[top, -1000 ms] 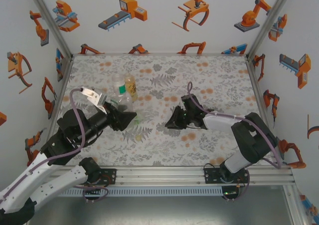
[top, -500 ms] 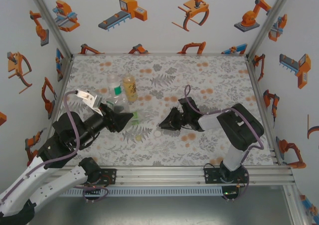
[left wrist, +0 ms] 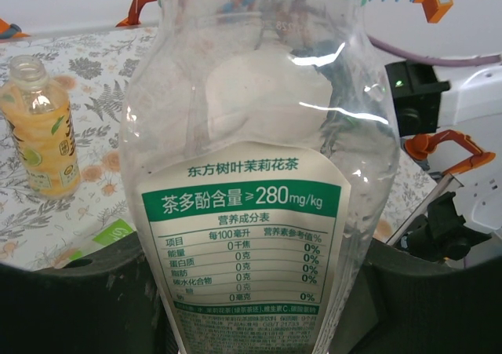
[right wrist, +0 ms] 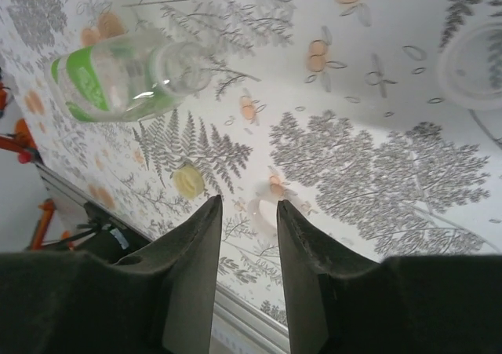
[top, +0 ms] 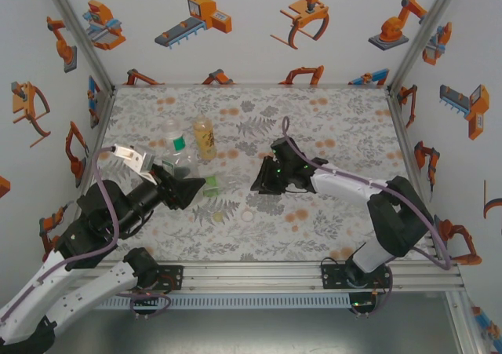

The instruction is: Screw on the bottle caps

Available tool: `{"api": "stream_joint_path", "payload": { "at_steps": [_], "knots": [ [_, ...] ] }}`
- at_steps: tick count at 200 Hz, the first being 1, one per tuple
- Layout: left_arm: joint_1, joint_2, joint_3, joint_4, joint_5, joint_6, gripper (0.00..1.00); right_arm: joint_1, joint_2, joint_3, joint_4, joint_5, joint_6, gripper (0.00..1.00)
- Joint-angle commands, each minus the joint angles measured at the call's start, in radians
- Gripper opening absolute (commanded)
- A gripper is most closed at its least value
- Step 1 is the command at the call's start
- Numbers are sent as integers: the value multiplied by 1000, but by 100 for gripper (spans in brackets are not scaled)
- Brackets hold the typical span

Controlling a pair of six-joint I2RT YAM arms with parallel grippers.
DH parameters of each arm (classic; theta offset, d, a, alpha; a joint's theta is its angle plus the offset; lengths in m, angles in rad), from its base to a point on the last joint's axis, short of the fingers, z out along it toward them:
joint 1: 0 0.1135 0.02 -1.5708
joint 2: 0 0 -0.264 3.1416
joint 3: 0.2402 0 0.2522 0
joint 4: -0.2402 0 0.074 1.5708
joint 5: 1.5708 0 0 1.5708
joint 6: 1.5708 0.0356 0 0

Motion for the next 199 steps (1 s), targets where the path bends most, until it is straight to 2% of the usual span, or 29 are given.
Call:
{"api": "stream_joint_path", "payload": {
  "at_steps": [1, 38, 79, 199],
  "knots": [
    [3, -13, -15, 6, -14, -13, 2, 67, 34, 96, -254, 133, -68, 40],
    [2, -31, -24, -5, -24, -16, 2, 174, 132, 221, -371, 223, -83, 48],
    [2, -51, -30, -20, -38, -15, 2, 237, 214, 290, -405, 251, -88, 54],
    [3, -86, -48, -36, -67, -19, 2, 269, 306, 327, -386, 218, -84, 51]
  ]
}}
